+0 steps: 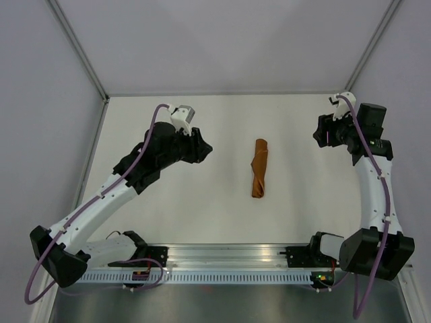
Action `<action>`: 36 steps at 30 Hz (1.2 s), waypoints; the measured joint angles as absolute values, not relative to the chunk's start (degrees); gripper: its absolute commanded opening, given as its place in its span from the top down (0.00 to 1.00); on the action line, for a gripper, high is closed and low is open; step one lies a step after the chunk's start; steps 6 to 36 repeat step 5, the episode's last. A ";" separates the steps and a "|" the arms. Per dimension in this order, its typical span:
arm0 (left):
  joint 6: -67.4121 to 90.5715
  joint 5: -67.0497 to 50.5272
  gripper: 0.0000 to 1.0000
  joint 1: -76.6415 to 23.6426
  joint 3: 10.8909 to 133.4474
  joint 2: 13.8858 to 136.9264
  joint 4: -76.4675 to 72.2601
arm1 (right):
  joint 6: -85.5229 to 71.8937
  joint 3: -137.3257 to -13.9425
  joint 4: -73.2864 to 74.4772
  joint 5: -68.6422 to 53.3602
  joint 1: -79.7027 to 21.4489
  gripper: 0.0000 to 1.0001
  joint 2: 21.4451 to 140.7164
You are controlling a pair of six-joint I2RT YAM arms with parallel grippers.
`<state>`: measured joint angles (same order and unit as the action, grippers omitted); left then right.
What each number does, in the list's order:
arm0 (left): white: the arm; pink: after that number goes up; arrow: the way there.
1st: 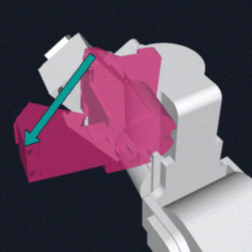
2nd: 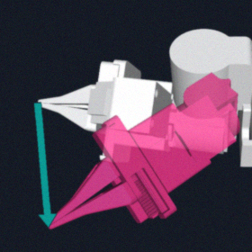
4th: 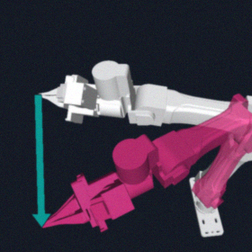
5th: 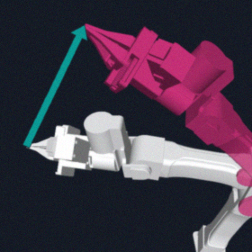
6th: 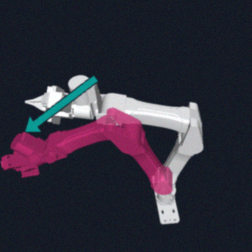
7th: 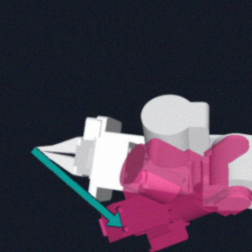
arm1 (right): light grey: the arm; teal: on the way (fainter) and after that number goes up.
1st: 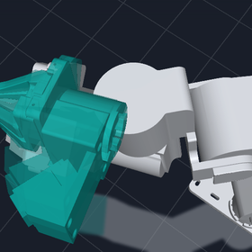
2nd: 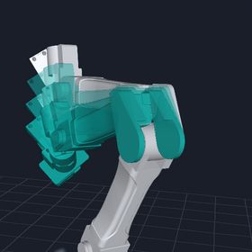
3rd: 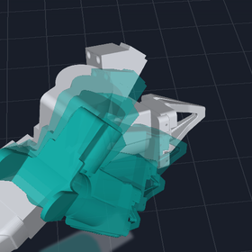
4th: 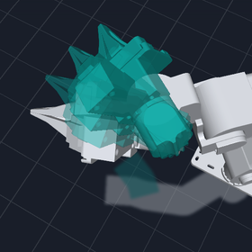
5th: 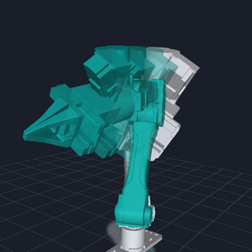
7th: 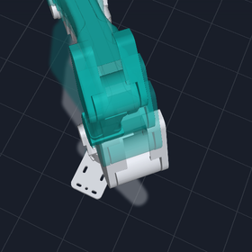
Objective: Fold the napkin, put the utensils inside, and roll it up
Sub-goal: Roll the napkin with the utensil
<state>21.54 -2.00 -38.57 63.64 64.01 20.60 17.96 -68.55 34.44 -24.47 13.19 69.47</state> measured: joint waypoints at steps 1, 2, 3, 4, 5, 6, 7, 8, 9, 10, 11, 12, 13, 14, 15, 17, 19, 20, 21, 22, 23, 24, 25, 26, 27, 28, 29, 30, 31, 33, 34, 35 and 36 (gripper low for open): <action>21.37 -1.76 0.53 -38.48 63.40 63.96 21.08 | 17.91 -68.07 34.33 -24.38 13.28 0.35 69.32; 21.28 -1.54 0.53 -38.48 63.26 63.90 21.37 | 17.80 -67.61 34.33 -24.29 13.37 0.35 69.19; 21.17 -1.45 0.53 -38.41 63.16 63.79 21.39 | 17.69 -67.35 34.30 -24.25 13.41 0.35 69.14; 21.08 -1.41 0.53 -38.37 63.07 63.66 21.43 | 17.61 -67.20 34.26 -24.18 13.47 0.35 69.14; 21.02 -1.34 0.53 -38.37 62.96 63.42 21.45 | 17.50 -67.13 34.24 -24.14 13.52 0.33 69.14; 21.02 -1.34 0.53 -38.37 62.96 63.42 21.45 | 17.50 -67.13 34.24 -24.14 13.52 0.33 69.14; 21.02 -1.34 0.53 -38.37 62.96 63.42 21.45 | 17.50 -67.13 34.24 -24.14 13.52 0.33 69.14; 21.02 -1.34 0.53 -38.37 62.96 63.42 21.45 | 17.50 -67.13 34.24 -24.14 13.52 0.33 69.14; 21.02 -1.34 0.53 -38.37 62.96 63.42 21.45 | 17.50 -67.13 34.24 -24.14 13.52 0.33 69.14; 21.02 -1.34 0.53 -38.37 62.96 63.42 21.45 | 17.50 -67.13 34.24 -24.14 13.52 0.33 69.14; 21.02 -1.34 0.53 -38.37 62.96 63.42 21.45 | 17.50 -67.13 34.24 -24.14 13.52 0.33 69.14; 21.02 -1.34 0.53 -38.37 62.96 63.42 21.45 | 17.50 -67.13 34.24 -24.14 13.52 0.33 69.14; 21.02 -1.34 0.53 -38.37 62.96 63.42 21.45 | 17.50 -67.13 34.24 -24.14 13.52 0.33 69.14; 21.02 -1.34 0.53 -38.37 62.96 63.42 21.45 | 17.50 -67.13 34.24 -24.14 13.52 0.33 69.14; 21.02 -1.34 0.53 -38.37 62.96 63.42 21.45 | 17.50 -67.13 34.24 -24.14 13.52 0.33 69.14; 21.02 -1.34 0.53 -38.37 62.96 63.42 21.45 | 17.50 -67.13 34.24 -24.14 13.52 0.33 69.14; 21.02 -1.34 0.53 -38.37 62.96 63.42 21.45 | 17.50 -67.13 34.24 -24.14 13.52 0.33 69.14; 21.02 -1.34 0.53 -38.37 62.96 63.42 21.45 | 17.50 -67.13 34.24 -24.14 13.52 0.33 69.14; 21.02 -1.34 0.53 -38.37 62.96 63.42 21.45 | 17.50 -67.13 34.24 -24.14 13.52 0.33 69.14; 21.02 -1.34 0.53 -38.37 62.96 63.42 21.45 | 17.50 -67.13 34.24 -24.14 13.52 0.33 69.14; 21.02 -1.34 0.53 -38.37 62.96 63.42 21.45 | 17.50 -67.13 34.24 -24.14 13.52 0.33 69.14; 21.02 -1.34 0.53 -38.37 62.96 63.42 21.45 | 17.50 -67.13 34.24 -24.14 13.52 0.33 69.14; 21.02 -1.34 0.53 -38.37 62.96 63.42 21.45 | 17.50 -67.13 34.24 -24.14 13.52 0.33 69.14; 21.02 -1.34 0.53 -38.37 62.96 63.42 21.45 | 17.50 -67.13 34.24 -24.14 13.52 0.33 69.14; 21.02 -1.34 0.53 -38.37 62.96 63.42 21.45 | 17.50 -67.13 34.24 -24.14 13.52 0.33 69.14; 21.02 -1.34 0.53 -38.37 62.96 63.42 21.45 | 17.50 -67.13 34.24 -24.14 13.52 0.33 69.14; 21.02 -1.34 0.53 -38.37 62.96 63.42 21.45 | 17.50 -67.13 34.24 -24.14 13.52 0.33 69.14; 21.02 -1.34 0.53 -38.37 62.96 63.42 21.45 | 17.50 -67.13 34.24 -24.14 13.52 0.33 69.14; 21.02 -1.34 0.53 -38.37 62.96 63.42 21.45 | 17.50 -67.13 34.24 -24.14 13.52 0.33 69.14; 21.02 -1.34 0.53 -38.37 62.96 63.42 21.45 | 17.50 -67.13 34.24 -24.14 13.52 0.33 69.14; 21.02 -1.34 0.53 -38.37 62.96 63.42 21.45 | 17.50 -67.13 34.24 -24.14 13.52 0.33 69.14; 21.02 -1.34 0.53 -38.37 62.96 63.42 21.45 | 17.50 -67.13 34.24 -24.14 13.52 0.33 69.14; 21.02 -1.34 0.53 -38.37 62.96 63.42 21.45 | 17.50 -67.13 34.24 -24.14 13.52 0.33 69.14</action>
